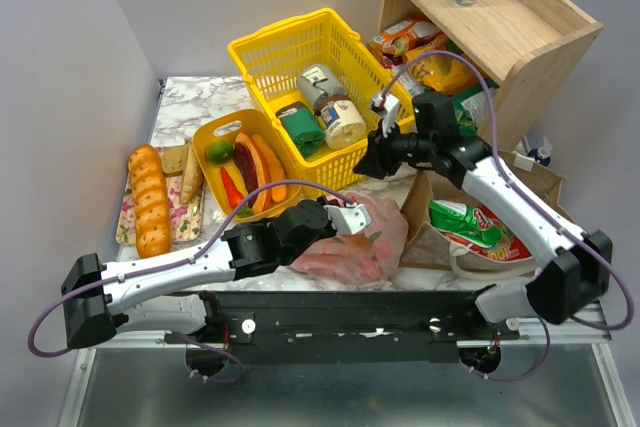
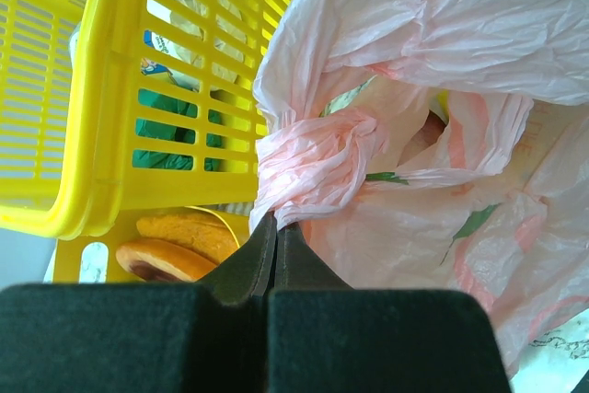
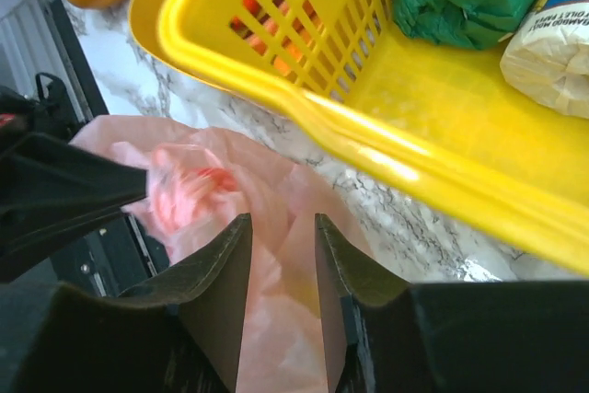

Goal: Place the mixed food into the grocery bags and tie them

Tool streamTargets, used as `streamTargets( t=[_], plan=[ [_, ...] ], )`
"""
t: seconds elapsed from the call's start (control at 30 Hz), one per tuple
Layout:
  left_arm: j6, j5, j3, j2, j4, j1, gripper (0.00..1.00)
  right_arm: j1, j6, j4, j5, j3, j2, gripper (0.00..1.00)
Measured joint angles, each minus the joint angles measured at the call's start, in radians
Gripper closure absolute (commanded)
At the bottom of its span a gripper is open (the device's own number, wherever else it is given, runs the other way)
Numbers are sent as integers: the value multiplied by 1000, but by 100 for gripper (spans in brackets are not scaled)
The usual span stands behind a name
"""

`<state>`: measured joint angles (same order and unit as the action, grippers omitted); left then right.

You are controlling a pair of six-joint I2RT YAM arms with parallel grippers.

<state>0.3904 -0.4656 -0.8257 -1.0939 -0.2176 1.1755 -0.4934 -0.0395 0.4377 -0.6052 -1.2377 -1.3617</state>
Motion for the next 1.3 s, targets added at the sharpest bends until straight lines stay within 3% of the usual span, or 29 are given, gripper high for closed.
streamTargets(
  t=[0.2, 0.53, 1.3],
  plan=[
    [10, 1, 0, 0, 0, 0, 100, 0, -92, 95, -22, -72, -156, 64],
    [26, 0, 0, 0, 8, 0, 100, -3, -203, 211, -115, -58, -190, 64],
    [27, -18, 0, 9, 13, 0, 100, -21, -240, 148, -314, 14, -252, 63]
  ],
)
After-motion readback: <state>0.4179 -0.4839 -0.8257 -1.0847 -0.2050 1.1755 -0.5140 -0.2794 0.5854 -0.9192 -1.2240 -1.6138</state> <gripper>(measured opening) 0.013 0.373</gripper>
